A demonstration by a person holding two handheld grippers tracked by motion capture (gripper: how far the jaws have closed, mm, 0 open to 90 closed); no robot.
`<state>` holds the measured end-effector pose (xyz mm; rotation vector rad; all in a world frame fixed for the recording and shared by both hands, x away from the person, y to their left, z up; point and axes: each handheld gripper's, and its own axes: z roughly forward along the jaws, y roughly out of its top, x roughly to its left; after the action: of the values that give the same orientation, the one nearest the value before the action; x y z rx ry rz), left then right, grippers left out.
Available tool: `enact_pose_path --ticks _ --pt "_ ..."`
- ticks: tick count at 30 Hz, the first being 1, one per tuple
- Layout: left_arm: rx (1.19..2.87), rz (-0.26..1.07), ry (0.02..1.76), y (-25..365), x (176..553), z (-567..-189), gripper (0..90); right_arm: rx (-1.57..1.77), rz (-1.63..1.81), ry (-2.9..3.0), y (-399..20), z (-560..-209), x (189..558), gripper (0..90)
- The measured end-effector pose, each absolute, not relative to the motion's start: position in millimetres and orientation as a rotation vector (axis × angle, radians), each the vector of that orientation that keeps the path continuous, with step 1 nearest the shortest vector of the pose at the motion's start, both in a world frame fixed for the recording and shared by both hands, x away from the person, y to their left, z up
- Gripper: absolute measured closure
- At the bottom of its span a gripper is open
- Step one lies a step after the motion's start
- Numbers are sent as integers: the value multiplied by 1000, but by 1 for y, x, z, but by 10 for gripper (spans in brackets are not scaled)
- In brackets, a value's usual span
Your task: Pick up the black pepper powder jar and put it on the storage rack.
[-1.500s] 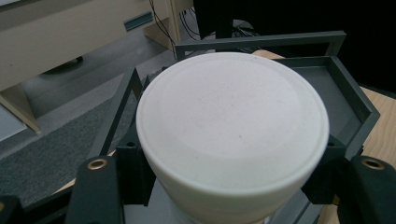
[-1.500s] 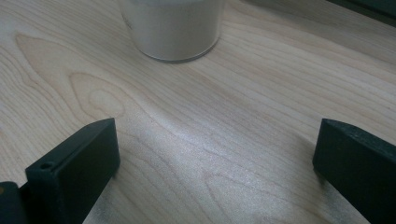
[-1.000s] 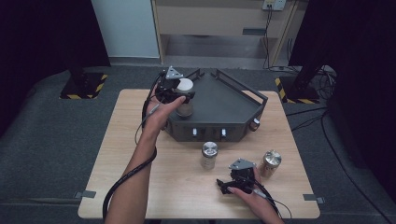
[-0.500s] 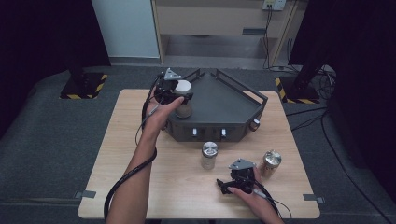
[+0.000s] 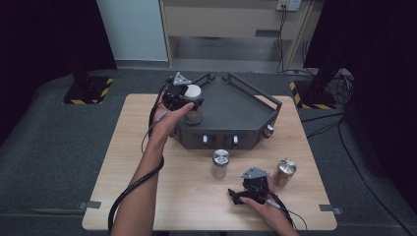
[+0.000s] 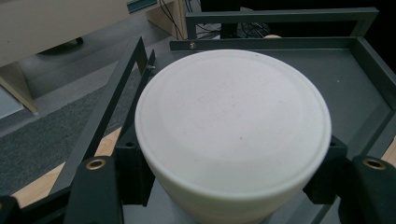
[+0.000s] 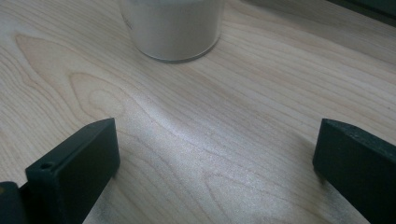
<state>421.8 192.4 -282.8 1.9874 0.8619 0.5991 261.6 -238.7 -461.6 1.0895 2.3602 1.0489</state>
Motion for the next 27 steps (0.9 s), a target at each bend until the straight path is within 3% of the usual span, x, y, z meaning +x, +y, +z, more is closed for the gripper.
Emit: enact_pose_path --ticks 3,9,15,27 --pt "1987 599 868 193 421 -283 307 1090 1049 2360 -239 -462 262 7" --pt "2016 620 875 189 417 -281 142 1089 1049 2360 -239 -462 262 7" --pt "1991 647 883 192 407 -280 49 1091 1049 2360 -239 -462 262 6" --pt "1968 686 893 209 379 -276 27 1092 1049 2358 -238 -462 261 6"
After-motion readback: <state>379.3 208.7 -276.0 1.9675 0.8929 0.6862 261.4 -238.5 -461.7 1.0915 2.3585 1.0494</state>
